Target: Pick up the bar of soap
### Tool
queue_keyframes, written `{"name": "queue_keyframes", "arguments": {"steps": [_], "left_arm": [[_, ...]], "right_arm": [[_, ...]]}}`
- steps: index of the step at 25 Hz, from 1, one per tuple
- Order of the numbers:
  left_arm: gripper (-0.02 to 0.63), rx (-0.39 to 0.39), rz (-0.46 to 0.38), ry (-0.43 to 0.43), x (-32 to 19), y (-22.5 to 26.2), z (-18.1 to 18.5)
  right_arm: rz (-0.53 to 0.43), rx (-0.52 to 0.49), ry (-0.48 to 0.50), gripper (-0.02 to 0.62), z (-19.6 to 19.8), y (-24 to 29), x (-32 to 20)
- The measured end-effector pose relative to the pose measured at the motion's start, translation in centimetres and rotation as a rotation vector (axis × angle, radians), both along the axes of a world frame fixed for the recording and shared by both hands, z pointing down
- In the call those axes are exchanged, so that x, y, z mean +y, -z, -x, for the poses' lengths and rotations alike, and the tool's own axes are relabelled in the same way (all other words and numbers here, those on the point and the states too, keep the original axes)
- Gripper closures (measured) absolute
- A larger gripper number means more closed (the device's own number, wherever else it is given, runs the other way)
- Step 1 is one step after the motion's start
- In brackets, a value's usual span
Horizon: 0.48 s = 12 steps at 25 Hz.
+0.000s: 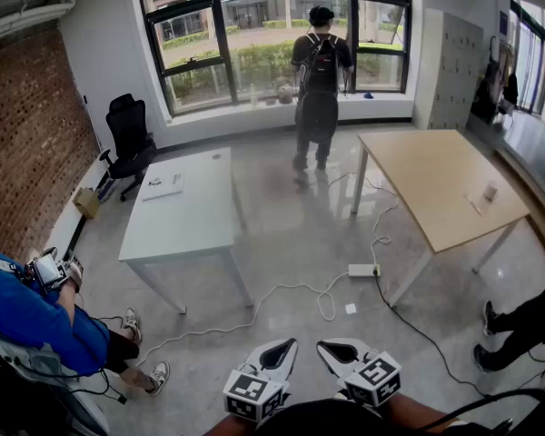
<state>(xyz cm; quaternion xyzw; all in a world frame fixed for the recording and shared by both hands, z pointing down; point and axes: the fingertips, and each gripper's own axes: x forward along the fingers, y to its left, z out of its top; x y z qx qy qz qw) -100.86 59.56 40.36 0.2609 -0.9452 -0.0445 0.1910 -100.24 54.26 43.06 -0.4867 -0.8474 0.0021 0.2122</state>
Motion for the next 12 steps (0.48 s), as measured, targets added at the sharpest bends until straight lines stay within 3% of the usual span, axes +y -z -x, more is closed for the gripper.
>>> {"name": "queue_keyframes", "arguments": {"steps": [12], "left_arm": [[0.598, 0.006, -0.053, -0.032, -0.62, 0.02, -0.37]], "right_arm": [[-0.007, -0.003, -0.023, 0.591, -0.30, 0.37, -0.07]]}}
